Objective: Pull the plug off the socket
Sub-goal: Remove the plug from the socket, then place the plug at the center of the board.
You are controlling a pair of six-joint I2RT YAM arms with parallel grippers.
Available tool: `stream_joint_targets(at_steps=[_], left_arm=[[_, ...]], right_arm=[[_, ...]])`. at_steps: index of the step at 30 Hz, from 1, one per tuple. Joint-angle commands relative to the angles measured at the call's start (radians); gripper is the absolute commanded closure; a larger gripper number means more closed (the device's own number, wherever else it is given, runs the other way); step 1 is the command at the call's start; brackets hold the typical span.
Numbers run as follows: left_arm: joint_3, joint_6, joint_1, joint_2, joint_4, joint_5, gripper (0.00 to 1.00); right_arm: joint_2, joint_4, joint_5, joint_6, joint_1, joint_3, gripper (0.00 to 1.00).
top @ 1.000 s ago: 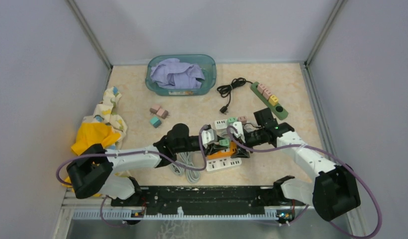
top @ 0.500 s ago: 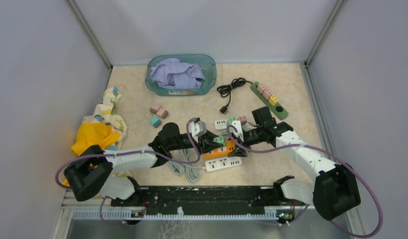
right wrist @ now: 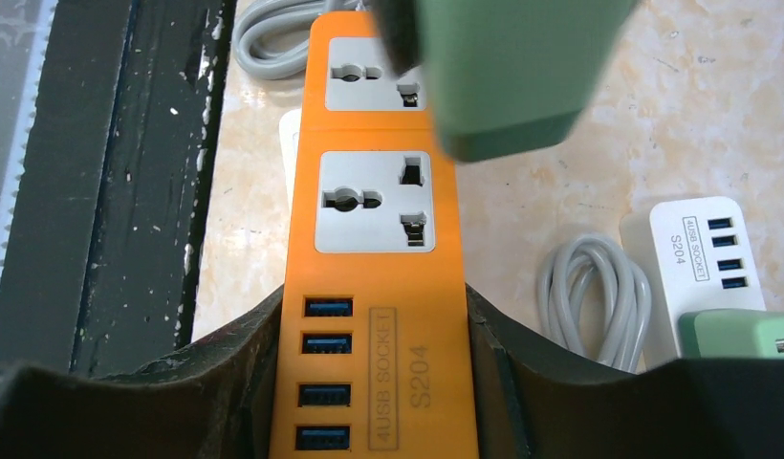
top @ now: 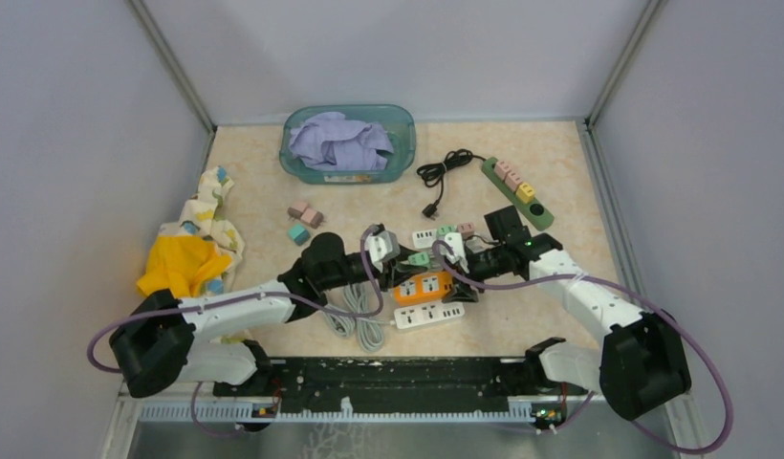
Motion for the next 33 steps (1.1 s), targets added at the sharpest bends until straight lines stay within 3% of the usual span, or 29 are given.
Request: stream_joint_targets(at_steps=[1, 6, 17, 24, 29, 33], left_arm=[[-0.009, -0.095, 0.030, -0.022, 0.076, -0.015, 1.00], [-0.033, -0.150, 0.075, -0.055, 0.018, -0.076, 1.00], [-0.187, -0.637, 0.469, -0.098, -0.038, -0.105, 1.00], [-0.196, -0.832, 0.695, 0.038, -0.018, -0.072, 1.00], [-0.107, -0.895, 0.753, 0.166, -0.129, -0.078, 1.00], [-0.038, -0.922, 0.768, 0.229, -0.263, -0.165, 1.00]], right_arm=[[0.006, -0.026, -0.006, -0.005, 0.003, 0.019, 1.00], [0.005, -0.028, 0.008, -0.003, 0.003, 0.023, 1.00], [0.009, -0.009, 0.035, 0.000, 0.003, 0.013, 1.00], [0.011, -0.007, 0.042, 0.001, 0.003, 0.008, 1.00], [0.012, -0.006, 0.048, -0.001, 0.003, 0.007, 1.00], [0.014, -0.006, 0.048, -0.003, 0.003, 0.005, 1.00]])
